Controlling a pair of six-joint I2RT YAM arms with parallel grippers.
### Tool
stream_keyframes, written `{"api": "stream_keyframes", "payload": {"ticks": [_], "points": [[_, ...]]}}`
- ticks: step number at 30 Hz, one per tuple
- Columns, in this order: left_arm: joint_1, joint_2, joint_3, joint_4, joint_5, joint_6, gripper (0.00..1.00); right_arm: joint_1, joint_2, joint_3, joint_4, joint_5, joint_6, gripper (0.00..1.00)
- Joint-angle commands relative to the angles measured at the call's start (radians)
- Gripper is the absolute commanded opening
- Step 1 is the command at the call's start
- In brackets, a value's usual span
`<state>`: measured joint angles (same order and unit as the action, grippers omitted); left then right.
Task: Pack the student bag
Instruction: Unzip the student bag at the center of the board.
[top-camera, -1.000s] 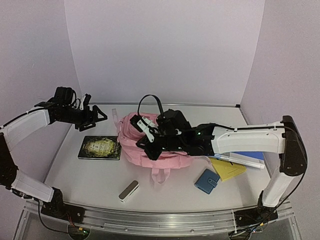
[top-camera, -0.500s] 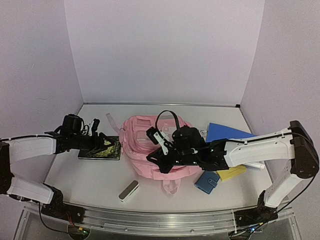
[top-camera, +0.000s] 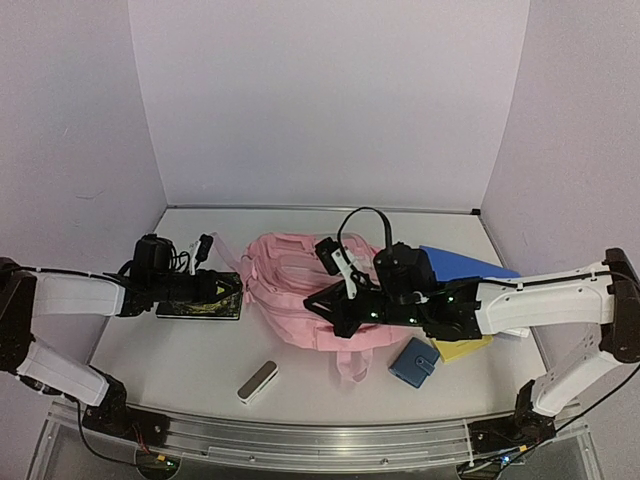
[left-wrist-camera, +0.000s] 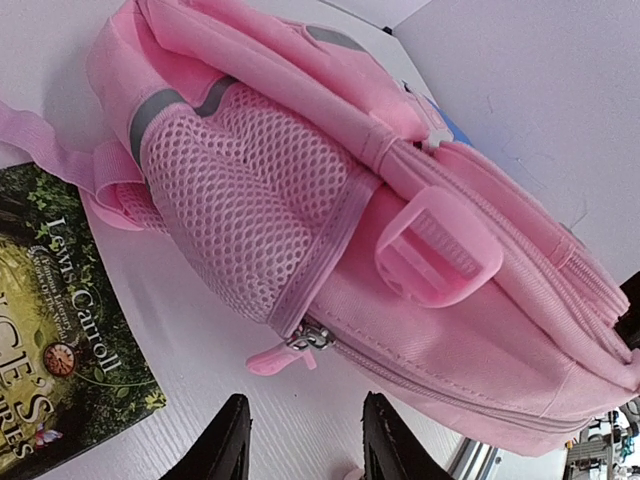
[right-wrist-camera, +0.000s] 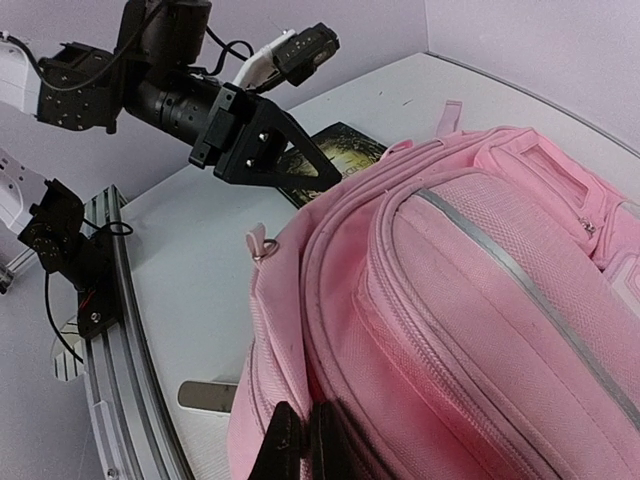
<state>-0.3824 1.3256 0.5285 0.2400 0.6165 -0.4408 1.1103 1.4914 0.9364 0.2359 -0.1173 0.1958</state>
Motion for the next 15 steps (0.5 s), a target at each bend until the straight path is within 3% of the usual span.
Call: {"api": "stream_keyframes", "payload": {"ticks": [1, 15], "points": [[0.002, 0.048, 0.012, 0.090, 0.086, 0.031, 0.38, -0.015, -0.083, 0.000, 0.168, 0.002, 0.044, 0.00], [0.002, 0.185, 0.080, 0.111, 0.140, 0.080, 0.38, -0.033, -0.091, -0.019, 0.198, -0.013, 0.066, 0.00]]}}
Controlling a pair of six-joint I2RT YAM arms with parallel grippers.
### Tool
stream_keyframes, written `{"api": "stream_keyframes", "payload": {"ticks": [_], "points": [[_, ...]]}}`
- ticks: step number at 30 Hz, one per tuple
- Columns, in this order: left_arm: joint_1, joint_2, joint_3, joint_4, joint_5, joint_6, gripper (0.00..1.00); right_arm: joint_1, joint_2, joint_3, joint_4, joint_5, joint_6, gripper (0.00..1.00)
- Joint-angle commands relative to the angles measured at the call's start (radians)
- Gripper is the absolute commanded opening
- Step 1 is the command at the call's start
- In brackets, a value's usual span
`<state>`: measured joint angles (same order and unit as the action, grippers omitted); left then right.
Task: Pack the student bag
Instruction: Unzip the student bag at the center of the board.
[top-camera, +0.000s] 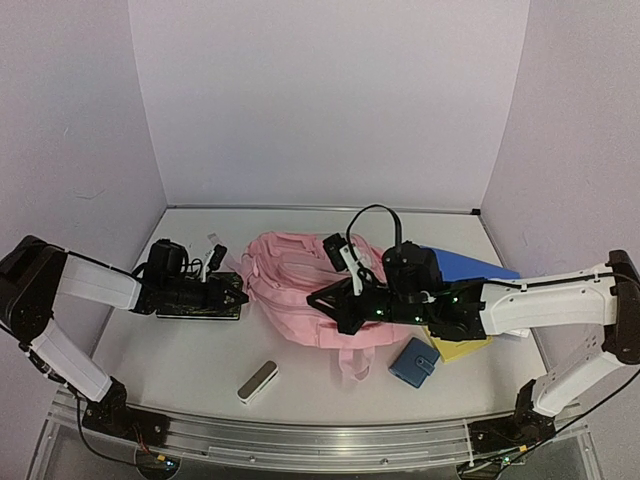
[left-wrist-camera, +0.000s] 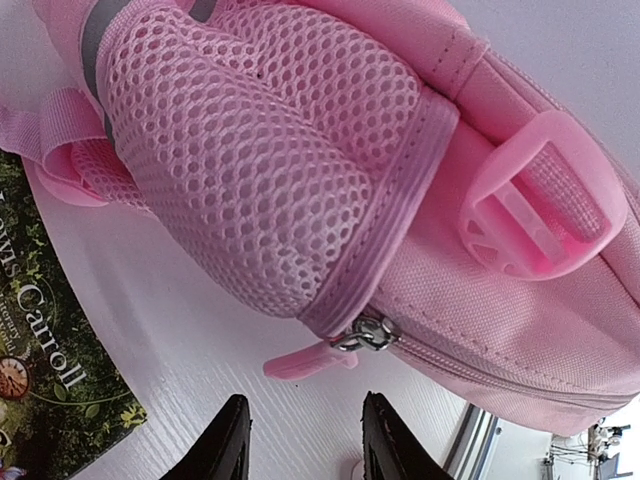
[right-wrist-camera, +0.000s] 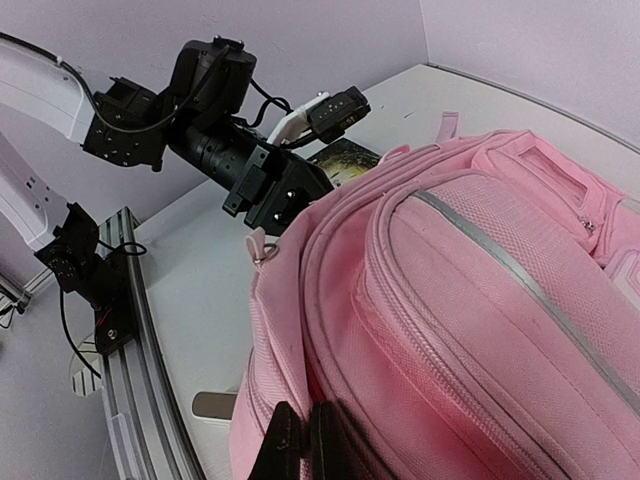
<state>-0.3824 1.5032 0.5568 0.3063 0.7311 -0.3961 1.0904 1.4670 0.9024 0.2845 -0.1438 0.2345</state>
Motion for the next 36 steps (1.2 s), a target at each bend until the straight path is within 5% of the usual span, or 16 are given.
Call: {"api": "stream_keyframes", "payload": {"ticks": [1, 22, 36], "points": [[0.002, 0.009, 0.055, 0.047, 0.028, 0.036, 0.37, -0.014, -0.066, 0.014, 0.150, 0.013, 0.028, 0.00], [0.002, 0.076, 0.137, -0.010, 0.064, 0.106, 0.35, -0.026, -0.045, 0.019, 0.165, -0.020, 0.043, 0.00], [0.002, 0.051, 0.132, -0.027, 0.085, 0.100, 0.13, -0.035, -0.027, 0.020, 0.168, -0.015, 0.050, 0.00]]}}
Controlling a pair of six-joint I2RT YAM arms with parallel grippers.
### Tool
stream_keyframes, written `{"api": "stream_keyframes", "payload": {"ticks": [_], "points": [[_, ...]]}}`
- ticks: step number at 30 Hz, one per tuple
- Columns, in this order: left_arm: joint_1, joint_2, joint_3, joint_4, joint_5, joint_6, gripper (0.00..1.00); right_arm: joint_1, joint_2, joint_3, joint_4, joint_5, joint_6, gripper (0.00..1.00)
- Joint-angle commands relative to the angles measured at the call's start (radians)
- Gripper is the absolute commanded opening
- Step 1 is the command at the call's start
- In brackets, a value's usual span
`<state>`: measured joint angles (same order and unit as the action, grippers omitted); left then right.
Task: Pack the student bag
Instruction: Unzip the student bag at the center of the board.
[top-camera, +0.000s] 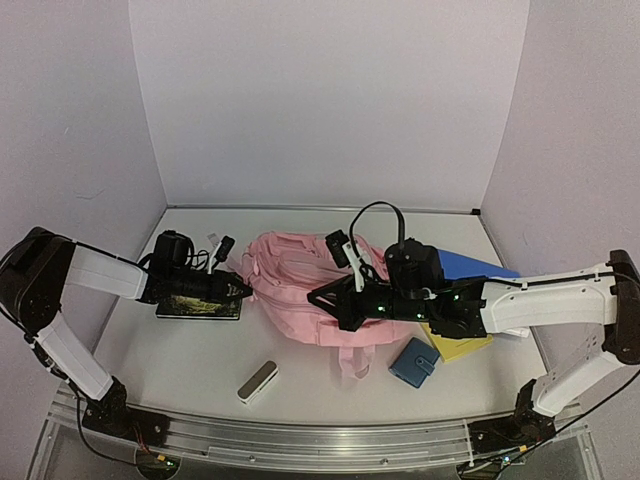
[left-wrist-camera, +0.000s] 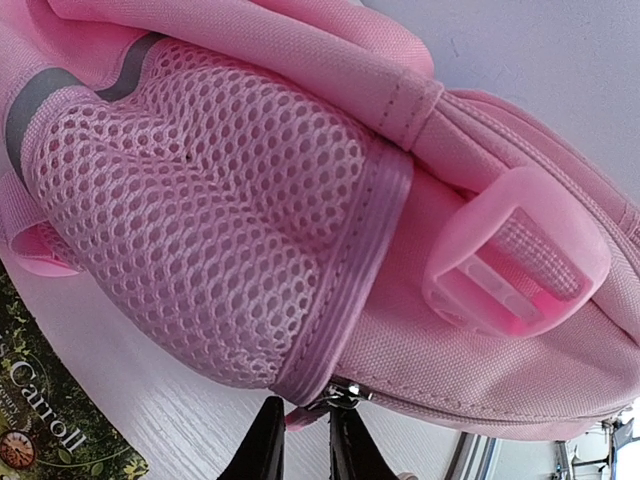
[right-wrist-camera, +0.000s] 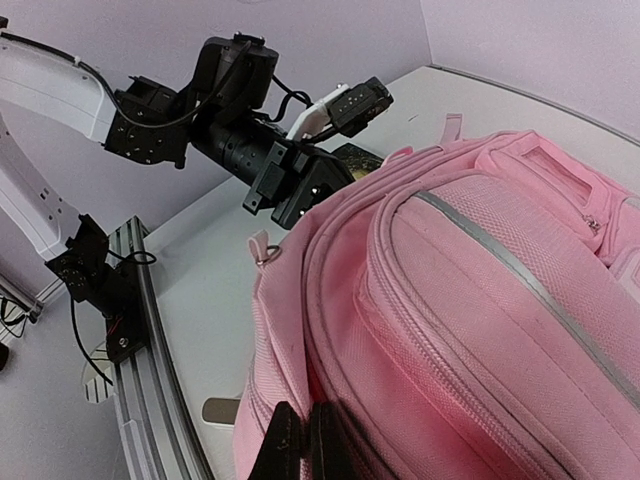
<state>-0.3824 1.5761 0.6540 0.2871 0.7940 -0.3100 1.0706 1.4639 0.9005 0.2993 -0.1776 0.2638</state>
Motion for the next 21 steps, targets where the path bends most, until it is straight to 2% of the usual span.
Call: {"api": "stream_keyframes", "payload": {"ticks": [1, 5, 7, 15, 21], "points": [[0.001, -0.022, 0.034, -0.014, 0.022, 0.018, 0.11, -0.015, -0.022, 0.021, 0.153, 0.017, 0.021, 0.00], [0.002, -0.018, 0.042, -0.035, 0.024, 0.031, 0.01, -0.017, -0.020, 0.020, 0.155, 0.016, 0.023, 0.00], [0.002, -0.019, 0.044, -0.040, 0.019, 0.035, 0.01, -0.020, -0.020, 0.020, 0.156, 0.015, 0.025, 0.00], [0.002, -0.007, 0.040, -0.028, 0.000, 0.034, 0.27, -0.023, -0.025, 0.015, 0.156, 0.011, 0.032, 0.00], [0.003, 0.009, 0.052, -0.014, 0.003, 0.040, 0.31, -0.024, -0.026, 0.015, 0.156, 0.011, 0.035, 0.00]]}}
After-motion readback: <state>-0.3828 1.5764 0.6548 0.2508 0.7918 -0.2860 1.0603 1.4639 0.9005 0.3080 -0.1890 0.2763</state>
